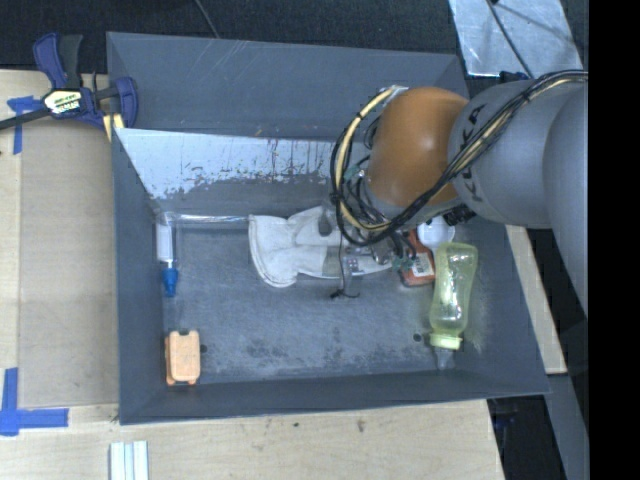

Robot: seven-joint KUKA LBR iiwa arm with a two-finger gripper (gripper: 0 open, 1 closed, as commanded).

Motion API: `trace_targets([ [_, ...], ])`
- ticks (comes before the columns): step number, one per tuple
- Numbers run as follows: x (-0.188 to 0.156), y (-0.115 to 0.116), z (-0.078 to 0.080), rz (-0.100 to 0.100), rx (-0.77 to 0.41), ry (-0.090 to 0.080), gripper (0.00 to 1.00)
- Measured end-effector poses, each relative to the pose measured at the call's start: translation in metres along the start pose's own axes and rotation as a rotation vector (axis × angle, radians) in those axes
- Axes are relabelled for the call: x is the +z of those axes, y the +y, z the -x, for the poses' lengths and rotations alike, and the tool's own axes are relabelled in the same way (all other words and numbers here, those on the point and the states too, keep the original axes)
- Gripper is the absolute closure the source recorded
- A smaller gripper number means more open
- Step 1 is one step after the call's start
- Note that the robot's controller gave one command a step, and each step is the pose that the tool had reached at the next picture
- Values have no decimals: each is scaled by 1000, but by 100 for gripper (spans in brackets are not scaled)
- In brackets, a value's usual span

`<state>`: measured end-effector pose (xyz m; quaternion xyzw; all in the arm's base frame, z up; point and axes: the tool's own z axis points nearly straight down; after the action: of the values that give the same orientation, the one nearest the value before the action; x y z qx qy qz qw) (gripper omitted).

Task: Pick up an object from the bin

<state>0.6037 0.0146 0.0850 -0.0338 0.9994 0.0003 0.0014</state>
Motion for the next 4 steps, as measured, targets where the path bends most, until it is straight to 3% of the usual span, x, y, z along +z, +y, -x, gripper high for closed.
trace_targets([
  [1, 9, -2, -1, 1, 50, -5, 100],
  [2, 6, -3, -2, 0, 63, -4, 100],
  [3, -86, 6, -27, -1, 86, 1, 100],
  [4, -86, 6, -27, -1, 86, 1, 100],
])
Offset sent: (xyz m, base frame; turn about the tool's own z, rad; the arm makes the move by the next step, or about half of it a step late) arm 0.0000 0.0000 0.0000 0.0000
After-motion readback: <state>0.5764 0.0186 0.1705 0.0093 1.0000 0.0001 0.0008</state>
